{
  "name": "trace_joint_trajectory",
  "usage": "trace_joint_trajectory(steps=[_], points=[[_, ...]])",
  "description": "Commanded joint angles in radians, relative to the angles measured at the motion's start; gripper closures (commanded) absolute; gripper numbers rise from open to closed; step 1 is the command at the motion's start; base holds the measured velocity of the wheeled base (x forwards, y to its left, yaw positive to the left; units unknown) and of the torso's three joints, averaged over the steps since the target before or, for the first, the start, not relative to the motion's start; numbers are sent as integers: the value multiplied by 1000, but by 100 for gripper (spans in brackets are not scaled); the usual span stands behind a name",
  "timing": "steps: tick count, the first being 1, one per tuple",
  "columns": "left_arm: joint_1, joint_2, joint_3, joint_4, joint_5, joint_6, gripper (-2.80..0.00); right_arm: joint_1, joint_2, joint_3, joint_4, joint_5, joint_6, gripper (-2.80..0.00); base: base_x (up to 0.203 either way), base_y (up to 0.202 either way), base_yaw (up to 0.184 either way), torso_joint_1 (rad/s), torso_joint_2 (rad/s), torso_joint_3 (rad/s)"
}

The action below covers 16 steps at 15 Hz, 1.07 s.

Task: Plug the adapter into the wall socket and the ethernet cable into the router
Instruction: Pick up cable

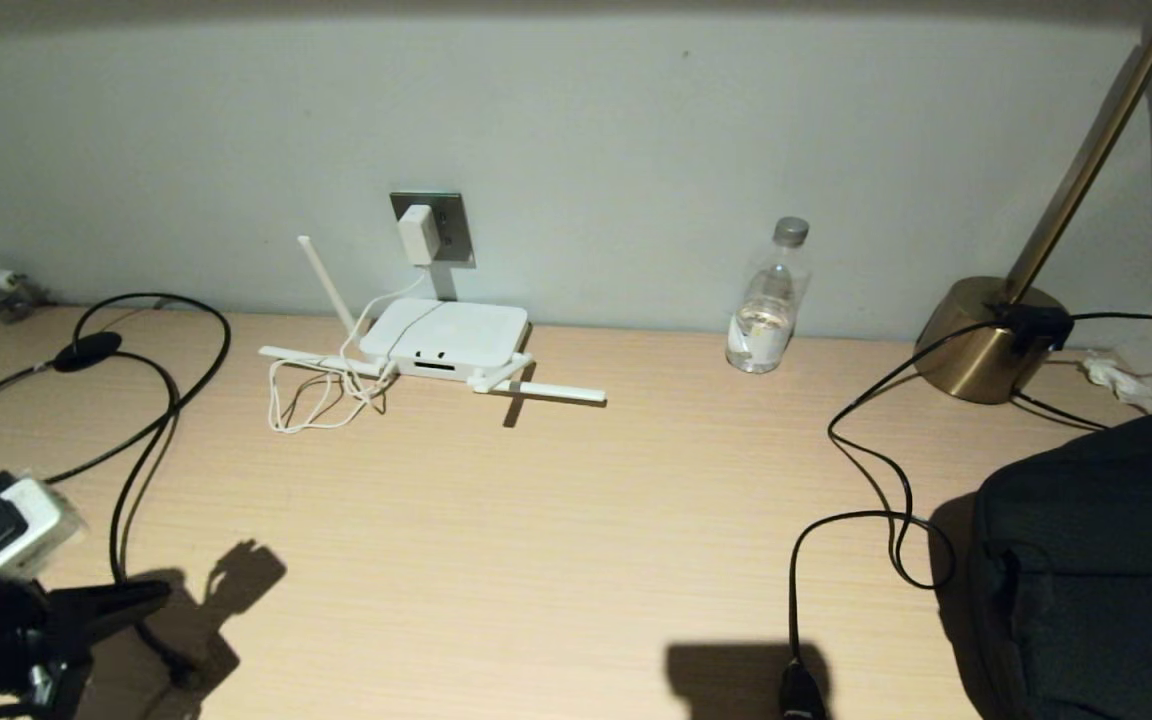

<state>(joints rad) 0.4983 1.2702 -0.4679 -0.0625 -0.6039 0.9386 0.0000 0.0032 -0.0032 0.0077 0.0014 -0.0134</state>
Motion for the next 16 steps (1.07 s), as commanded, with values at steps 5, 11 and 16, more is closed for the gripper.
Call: trace_joint_trajectory(steps=[5,11,16], points=[[-6,-239,9,230,-11,66,-280,0,6,0,0,0,0,0,0,0,0,0,0,0],[168,-270,62,303,3,20,-280,0,6,0,2,0,0,0,0,0,0,0,0,0],[286,-140,21,293,3,-43,-280,0,6,-1,2,0,0,0,0,0,0,0,0,0]])
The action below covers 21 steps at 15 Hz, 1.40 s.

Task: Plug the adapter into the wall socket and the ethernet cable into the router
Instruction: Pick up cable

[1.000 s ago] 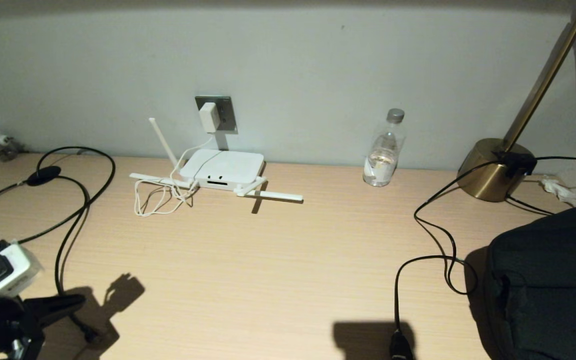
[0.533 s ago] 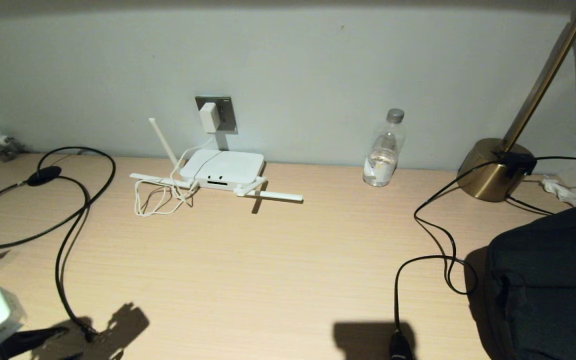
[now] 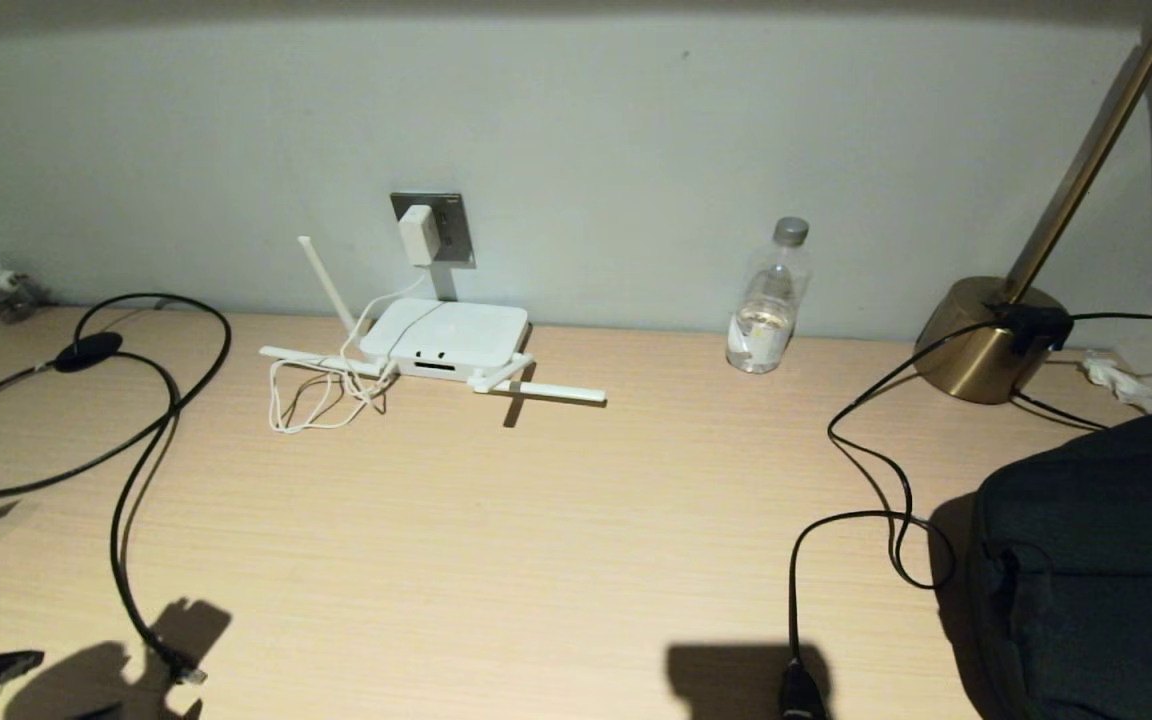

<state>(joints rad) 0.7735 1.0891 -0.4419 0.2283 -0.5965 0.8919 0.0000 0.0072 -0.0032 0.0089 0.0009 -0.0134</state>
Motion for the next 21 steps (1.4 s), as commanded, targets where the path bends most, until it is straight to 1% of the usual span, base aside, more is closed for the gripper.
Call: trace_joint_trajectory(steps=[1,3,4,5,8,10,14,18,21], points=[[12,60,-5,1,4,7,-280,0,2,-1,0,1,0,0,0,0,0,0,0,0],[12,100,1,0,62,12,-280,0,4,-1,0,1,0,0,0,0,0,0,0,0],[12,123,1,-2,75,13,-280,0,4,0,0,1,0,0,0,0,0,0,0,0],[12,149,-1,-9,79,16,-280,0,4,0,0,1,0,0,0,0,0,0,0,0],[10,229,-5,-101,80,16,-280,0,4,0,0,1,0,0,0,0,0,0,0,0],[3,266,-12,-141,79,15,-280,0,2,0,-1,1,0,0,0,0,0,0,0,0],[-12,300,-23,-147,83,16,-280,0,-1,0,-1,1,0,0,0,0,0,0,0,0],[-58,344,-46,-148,84,16,-280,0,-6,0,-1,1,1,0,0,0,0,0,0,0],[-88,378,-69,-152,101,15,-280,0,-6,0,-1,0,1,0,0,0,0,0,0,0]])
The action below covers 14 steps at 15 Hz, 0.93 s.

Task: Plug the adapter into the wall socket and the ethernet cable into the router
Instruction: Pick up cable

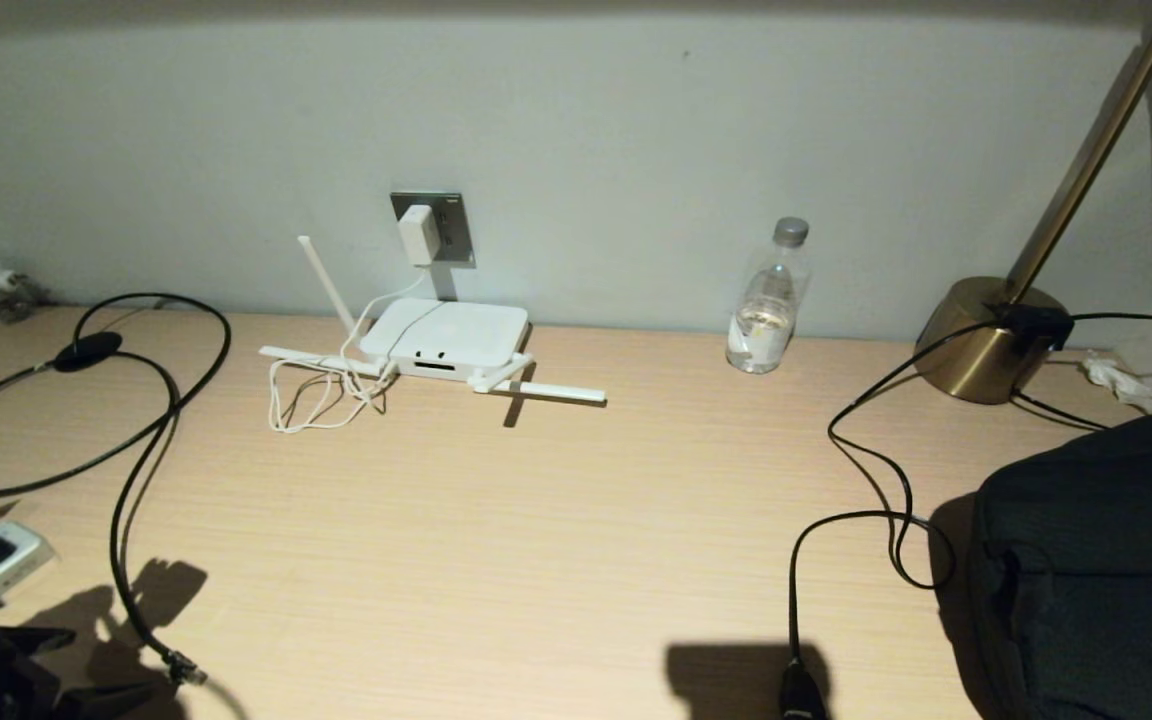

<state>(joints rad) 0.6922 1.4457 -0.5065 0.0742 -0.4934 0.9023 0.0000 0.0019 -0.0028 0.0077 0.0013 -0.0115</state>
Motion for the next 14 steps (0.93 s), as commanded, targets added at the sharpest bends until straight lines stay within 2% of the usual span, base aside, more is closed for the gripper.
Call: trace_joint_trajectory(steps=[1,6,14], points=[[-10,35,-12,-3,-2,4,-280,-1,0,0,0,0,0,0,0,0,0,0,0,0],[-48,90,-53,-14,-1,4,-280,0,0,0,-2,0,1,0,0,0,0,0,0,0],[-150,192,-178,-14,6,0,-280,0,0,0,-2,-1,1,0,0,0,0,0,0,0]])
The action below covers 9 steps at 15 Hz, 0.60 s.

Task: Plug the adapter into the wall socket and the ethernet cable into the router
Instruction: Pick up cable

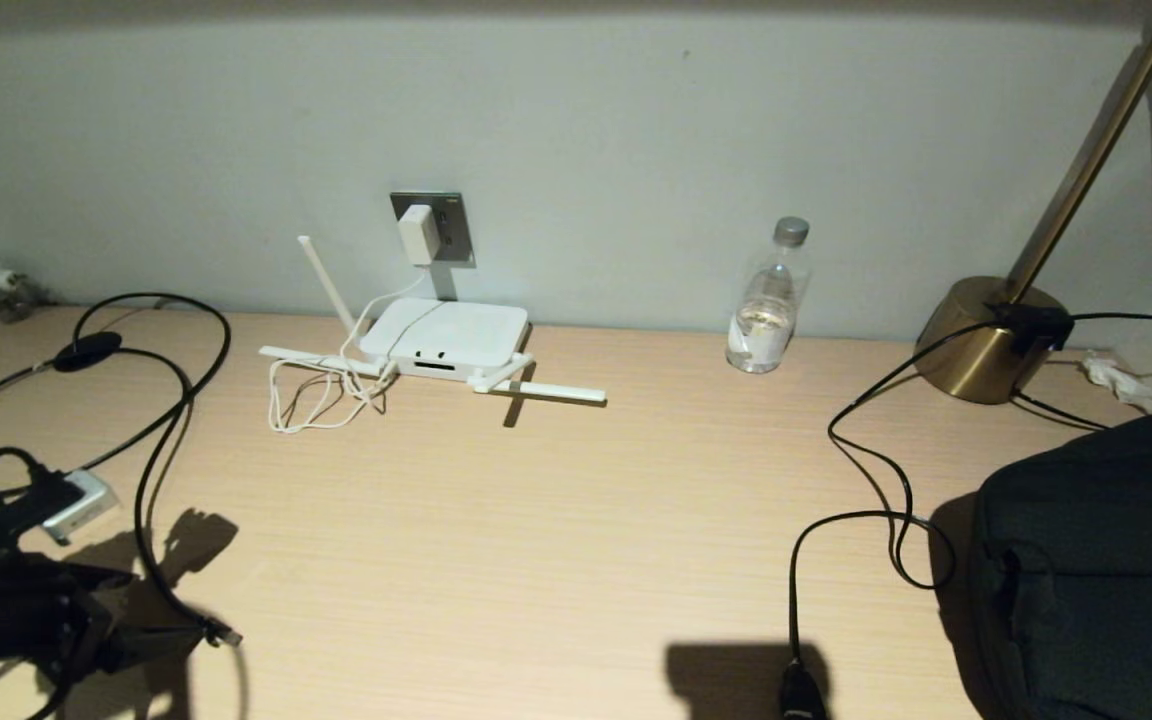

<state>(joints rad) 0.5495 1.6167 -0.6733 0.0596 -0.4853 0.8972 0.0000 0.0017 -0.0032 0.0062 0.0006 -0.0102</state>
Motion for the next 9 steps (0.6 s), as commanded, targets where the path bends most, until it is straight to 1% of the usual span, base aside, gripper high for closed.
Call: trace_joint_trajectory(steps=[1,3,9], points=[[-22,35,-27,0,-3,5,-280,0,0,0,0,-1,-1,0,0,0,0,0,0,0],[-47,67,-66,-1,-3,5,-280,0,0,0,0,-1,-1,0,0,0,0,0,0,0],[-158,184,-254,0,-2,0,-280,-1,0,0,0,-1,0,0,0,0,0,0,0,0]])
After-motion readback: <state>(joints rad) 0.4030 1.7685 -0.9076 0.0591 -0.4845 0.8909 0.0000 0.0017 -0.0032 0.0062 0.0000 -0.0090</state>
